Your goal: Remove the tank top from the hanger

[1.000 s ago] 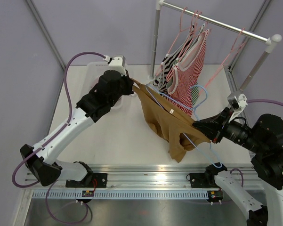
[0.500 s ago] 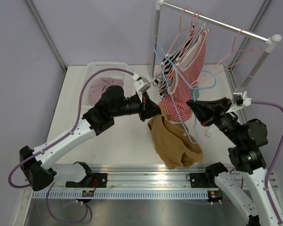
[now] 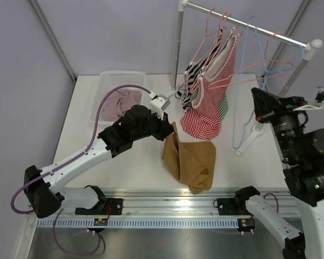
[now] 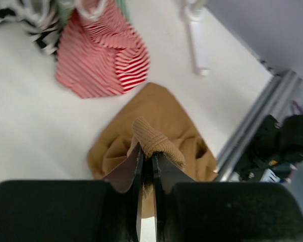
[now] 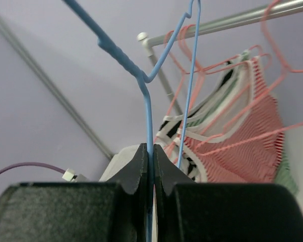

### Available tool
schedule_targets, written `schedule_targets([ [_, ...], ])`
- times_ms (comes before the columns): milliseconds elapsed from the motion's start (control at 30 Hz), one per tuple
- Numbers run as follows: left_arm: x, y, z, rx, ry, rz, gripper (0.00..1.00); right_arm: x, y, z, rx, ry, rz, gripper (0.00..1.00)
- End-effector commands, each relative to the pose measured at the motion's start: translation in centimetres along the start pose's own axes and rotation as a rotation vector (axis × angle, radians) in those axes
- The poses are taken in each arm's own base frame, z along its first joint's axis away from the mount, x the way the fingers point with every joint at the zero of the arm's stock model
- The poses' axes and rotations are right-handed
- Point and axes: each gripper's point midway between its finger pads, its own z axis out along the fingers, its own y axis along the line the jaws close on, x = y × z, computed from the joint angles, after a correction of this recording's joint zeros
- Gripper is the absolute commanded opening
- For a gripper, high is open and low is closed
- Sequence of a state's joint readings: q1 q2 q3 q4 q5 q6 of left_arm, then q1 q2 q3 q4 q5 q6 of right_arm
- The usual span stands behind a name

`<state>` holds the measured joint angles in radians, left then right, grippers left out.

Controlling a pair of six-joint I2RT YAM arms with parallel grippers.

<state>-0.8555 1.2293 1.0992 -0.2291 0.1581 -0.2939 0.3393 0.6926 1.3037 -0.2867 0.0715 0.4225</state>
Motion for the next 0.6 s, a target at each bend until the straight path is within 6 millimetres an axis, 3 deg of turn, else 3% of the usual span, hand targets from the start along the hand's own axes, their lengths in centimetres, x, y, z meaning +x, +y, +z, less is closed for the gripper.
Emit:
schedule_targets([
  [0,-0.3,4.5,-0.7,-0.261,-0.035,-0.064,0.13,0.8,-5.9,-4.9,0.333,0.131,-0.107,0.00],
  [67,0.3,5.2,-1.1,-0.306,-0.017,-0.081,0.19,1.1,-6.8,-6.4,0.391,0.171,-0.123,0.00],
  [100,0.3,5.4,-1.3,-0.323,-0.012,-0.085,0.35,0.3,-6.7,-7.1,0.403,0.161,-0.124,0.00],
  [133,0.7,5.5,-1.6,-0.336,0.006,-0.088,0.42,0.7,-7.4,-8.0,0.440,0.196,-0.139,0.00],
  [200,0.6,5.7,-2.2,-0.356,0.011,-0.095,0.55,-0.3,-8.2,-9.2,0.501,0.177,-0.160,0.00],
  [233,0.8,5.8,-2.6,-0.365,0.024,-0.094,0.76,-0.3,-9.0,-9.8,0.541,0.187,-0.186,0.00],
  [333,1.0,5.9,-3.5,-0.384,0.045,-0.096,0.99,0.0,-9.4,-9.6,0.560,0.218,-0.210,0.00],
  [500,0.0,5.2,-5.5,-0.376,0.029,-0.092,0.99,1.5,-10.0,-6.0,0.582,0.274,-0.249,0.00],
  [567,-0.3,4.8,-6.8,-0.367,0.011,-0.090,0.99,1.0,-10.0,-4.5,0.588,0.254,-0.273,0.00],
])
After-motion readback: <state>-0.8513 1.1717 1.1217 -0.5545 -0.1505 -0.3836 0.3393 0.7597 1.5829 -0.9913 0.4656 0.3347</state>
